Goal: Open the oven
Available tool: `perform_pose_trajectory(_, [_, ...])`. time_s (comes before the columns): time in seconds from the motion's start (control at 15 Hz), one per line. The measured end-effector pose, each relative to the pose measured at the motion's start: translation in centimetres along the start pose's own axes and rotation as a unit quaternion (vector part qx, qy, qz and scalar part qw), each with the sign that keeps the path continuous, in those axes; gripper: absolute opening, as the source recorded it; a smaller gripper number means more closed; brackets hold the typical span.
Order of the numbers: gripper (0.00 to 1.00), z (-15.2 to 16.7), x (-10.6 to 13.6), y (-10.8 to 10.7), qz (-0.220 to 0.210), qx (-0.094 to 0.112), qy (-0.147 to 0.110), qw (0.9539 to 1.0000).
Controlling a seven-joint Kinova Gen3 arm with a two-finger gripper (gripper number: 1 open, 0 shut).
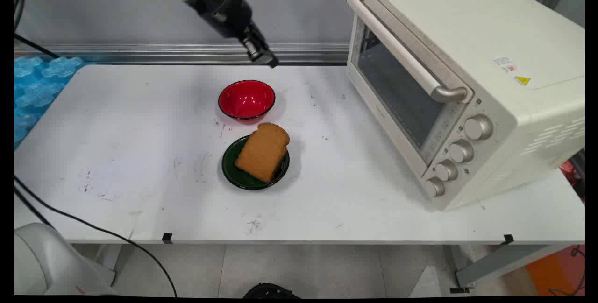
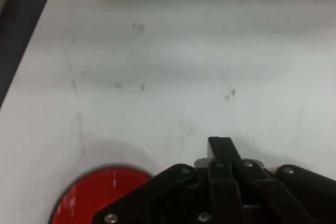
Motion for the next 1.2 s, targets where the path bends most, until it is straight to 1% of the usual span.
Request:
perform_pose_trajectory(0.33, [0.0, -0.4, 5.3, -0.4, 0.003, -0.014, 0.031, 0.9994])
perform_pose_trajectory(0.67, [0.0, -0.9, 10.2, -0.7, 0.01, -0.022, 0.057, 0.9981])
perform_pose_trajectory(0.87, [0.0, -1.3, 12.9, -0.6, 0.01, -0.024, 0.067, 0.9974])
perform_pose_trajectory(1.2, [0.0, -1.7, 16.2, -0.2, 0.009, -0.029, 0.081, 0.9963])
